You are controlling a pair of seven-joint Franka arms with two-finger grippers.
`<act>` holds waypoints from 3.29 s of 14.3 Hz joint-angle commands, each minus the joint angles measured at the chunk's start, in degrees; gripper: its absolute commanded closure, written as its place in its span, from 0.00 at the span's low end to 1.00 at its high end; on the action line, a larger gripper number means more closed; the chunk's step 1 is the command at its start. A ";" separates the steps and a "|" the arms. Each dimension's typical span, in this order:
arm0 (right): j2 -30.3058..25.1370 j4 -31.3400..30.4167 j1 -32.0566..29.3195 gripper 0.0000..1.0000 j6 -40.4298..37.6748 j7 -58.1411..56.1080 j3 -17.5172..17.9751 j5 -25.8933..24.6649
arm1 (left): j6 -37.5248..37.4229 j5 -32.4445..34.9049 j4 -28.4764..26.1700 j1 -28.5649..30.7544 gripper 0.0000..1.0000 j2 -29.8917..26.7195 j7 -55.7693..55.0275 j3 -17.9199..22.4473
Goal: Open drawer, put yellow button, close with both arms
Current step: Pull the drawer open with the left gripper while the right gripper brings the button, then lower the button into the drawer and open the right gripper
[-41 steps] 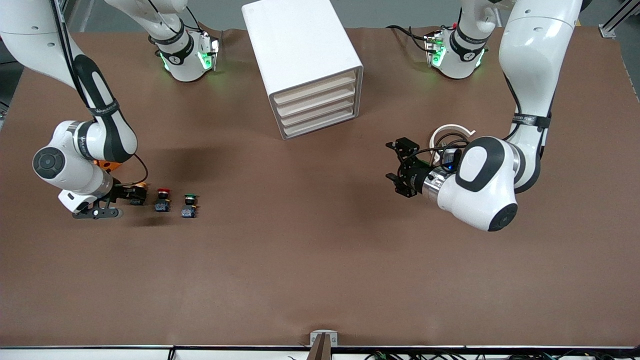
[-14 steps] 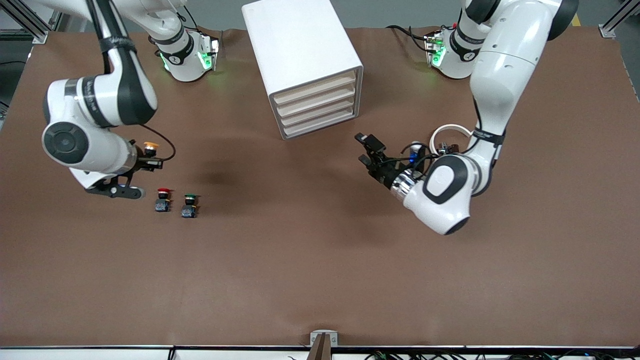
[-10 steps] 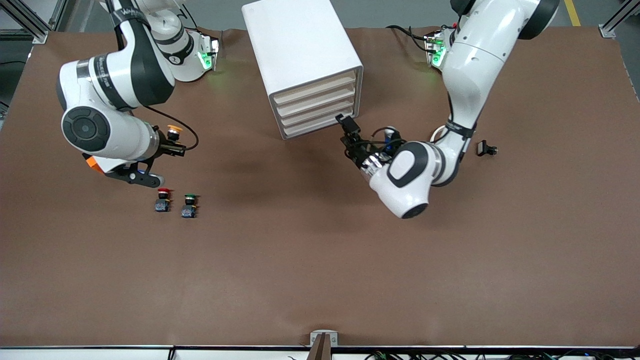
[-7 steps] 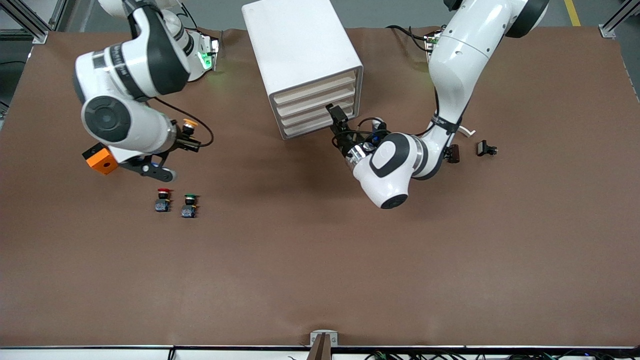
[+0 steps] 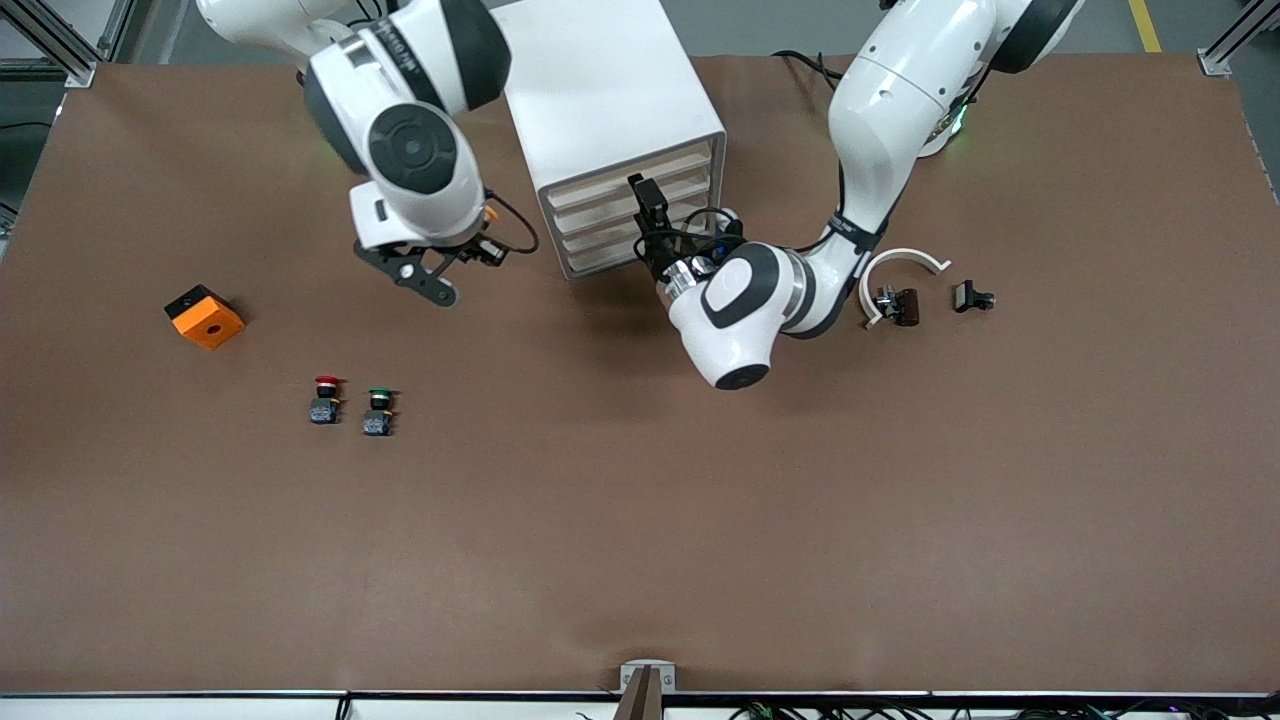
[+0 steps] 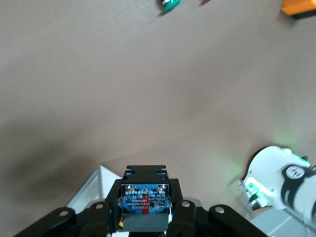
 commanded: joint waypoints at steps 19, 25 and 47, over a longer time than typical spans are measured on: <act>4.24 4.52 11.55 0.83 15.45 31.84 -0.89 7.81 | -0.10 -1.06 0.98 5.22 1.00 1.33 3.03 0.88; 4.42 4.43 12.43 0.83 15.54 32.28 -0.89 8.24 | 0.52 -1.15 3.54 8.13 0.91 2.56 3.20 0.89; 9.16 4.78 17.53 0.00 18.00 37.03 -0.89 8.42 | 0.69 -0.27 14.62 17.62 0.00 1.60 21.30 10.19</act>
